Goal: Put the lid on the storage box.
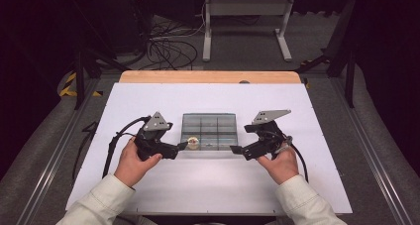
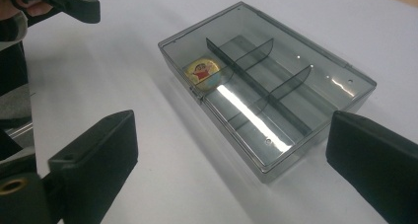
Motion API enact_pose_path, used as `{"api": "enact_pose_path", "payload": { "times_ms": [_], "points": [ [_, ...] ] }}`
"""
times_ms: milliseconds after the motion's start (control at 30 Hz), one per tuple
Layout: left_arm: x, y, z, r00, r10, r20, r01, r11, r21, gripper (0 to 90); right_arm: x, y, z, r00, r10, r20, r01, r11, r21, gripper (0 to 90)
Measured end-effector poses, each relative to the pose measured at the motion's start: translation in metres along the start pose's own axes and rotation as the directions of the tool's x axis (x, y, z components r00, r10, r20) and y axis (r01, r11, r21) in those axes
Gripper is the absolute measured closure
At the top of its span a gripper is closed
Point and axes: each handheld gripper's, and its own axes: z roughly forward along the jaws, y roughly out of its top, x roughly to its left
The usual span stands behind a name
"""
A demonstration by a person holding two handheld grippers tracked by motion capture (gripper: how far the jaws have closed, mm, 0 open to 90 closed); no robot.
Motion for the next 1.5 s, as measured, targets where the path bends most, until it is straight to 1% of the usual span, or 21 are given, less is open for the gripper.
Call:
{"api": "enact_pose_path", "payload": {
  "times_ms": [100, 133, 167, 267, 367, 400, 467, 567, 667, 767, 800, 900, 1000, 1100, 1200, 1333, 1433, 1500],
  "points": [
    [0.001, -0.001, -0.005, 0.9999, -0.009, 0.009, 0.01, 0.9994, -0.034, 16.6, 0.002, 0.0, -0.003, 0.9997, -0.017, 0.019, 0.018, 1.0, -0.015, 2.2],
    [0.001, -0.002, -0.006, 0.9997, -0.019, 0.016, 0.02, 0.9988, -0.045, 16.4, 0.003, 0.0, -0.003, 0.9994, -0.025, 0.023, 0.025, 0.999, -0.02, 1.1],
    [0.001, -0.003, -0.008, 0.9999, -0.009, 0.006, 0.01, 0.9985, -0.053, 16.0, 0.004, 0.0, -0.004, 0.999, -0.033, 0.03, 0.034, 0.999, -0.025, 0.0],
    [-0.001, -0.006, -0.013, 0.9999, -0.001, -0.012, 0.0, 0.9968, -0.08, 15.1, 0.008, -0.001, -0.007, 0.9971, -0.058, 0.049, 0.06, 0.998, -0.034, 0.0],
    [-0.003, -0.009, -0.018, 0.9995, 0.013, -0.029, -0.016, 0.9936, -0.112, 14.4, 0.011, -0.002, -0.009, 0.9942, -0.079, 0.072, 0.082, 0.996, -0.04, 0.0],
    [-0.004, -0.01, -0.02, 0.9991, 0.023, -0.035, -0.027, 0.9923, -0.121, 14.4, 0.012, -0.002, -0.01, 0.9934, -0.083, 0.079, 0.086, 0.995, -0.041, 0.0],
    [-0.006, -0.014, -0.023, 0.9979, 0.028, -0.057, -0.036, 0.9894, -0.141, 14.3, 0.014, -0.003, -0.012, 0.9938, -0.087, 0.07, 0.091, 0.994, -0.054, 0.0],
    [-0.008, -0.02, -0.028, 0.996, 0.036, -0.081, -0.05, 0.9839, -0.172, 14.3, 0.015, -0.008, -0.016, 0.9937, -0.09, 0.067, 0.096, 0.991, -0.093, 0.0],
    [-0.007, -0.028, -0.032, 0.995, 0.033, -0.094, -0.051, 0.9788, -0.198, 13.8, 0.015, -0.013, -0.018, 0.9939, -0.089, 0.064, 0.097, 0.988, -0.123, 0.0],
    [-0.007, -0.036, -0.035, 0.9951, 0.022, -0.096, -0.043, 0.9739, -0.223, 13.4, 0.015, -0.019, -0.02, 0.993, -0.099, 0.065, 0.106, 0.986, -0.128, 0.0],
    [-0.006, -0.039, -0.036, 0.9944, 0.026, -0.102, -0.049, 0.9725, -0.228, 13.1, 0.015, -0.021, -0.021, 0.9923, -0.102, 0.07, 0.11, 0.985, -0.13, 0.0],
    [-0.006, -0.048, -0.035, 0.9936, 0.019, -0.111, -0.045, 0.9711, -0.234, 13.0, 0.015, -0.027, -0.022, 0.9914, -0.108, 0.074, 0.117, 0.984, -0.138, 0.0],
    [-0.006, -0.057, -0.035, 0.9922, 0.019, -0.123, -0.049, 0.9689, -0.243, 13.1, 0.015, -0.033, -0.023, 0.9916, -0.106, 0.074, 0.116, 0.983, -0.146, 0.0],
    [-0.006, -0.065, -0.035, 0.9919, 0.008, -0.126, -0.039, 0.9678, -0.249, 13.1, 0.014, -0.038, -0.024, 0.9916, -0.106, 0.075, 0.117, 0.981, -0.156, 0.0],
    [-0.006, -0.073, -0.033, 0.9922, -0.001, -0.125, -0.03, 0.968, -0.249, 13.0, 0.014, -0.046, -0.025, 0.9907, -0.108, 0.083, 0.121, 0.978, -0.172, 0.0],
    [-0.006, -0.082, -0.03, 0.9926, -0.011, -0.121, -0.019, 0.9705, -0.24, 12.9, 0.012, -0.055, -0.024, 0.9916, -0.096, 0.087, 0.109, 0.98, -0.168, 0.0],
    [-0.006, -0.089, -0.029, 0.9927, -0.017, -0.119, -0.012, 0.9703, -0.241, 13.2, 0.011, -0.062, -0.023, 0.9926, -0.087, 0.085, 0.1, 0.98, -0.171, 0.0],
    [-0.005, -0.092, -0.028, 0.9934, -0.019, -0.114, -0.009, 0.971, -0.239, 13.4, 0.011, -0.067, -0.023, 0.9937, -0.083, 0.075, 0.095, 0.979, -0.18, 0.0]
  ]
}}
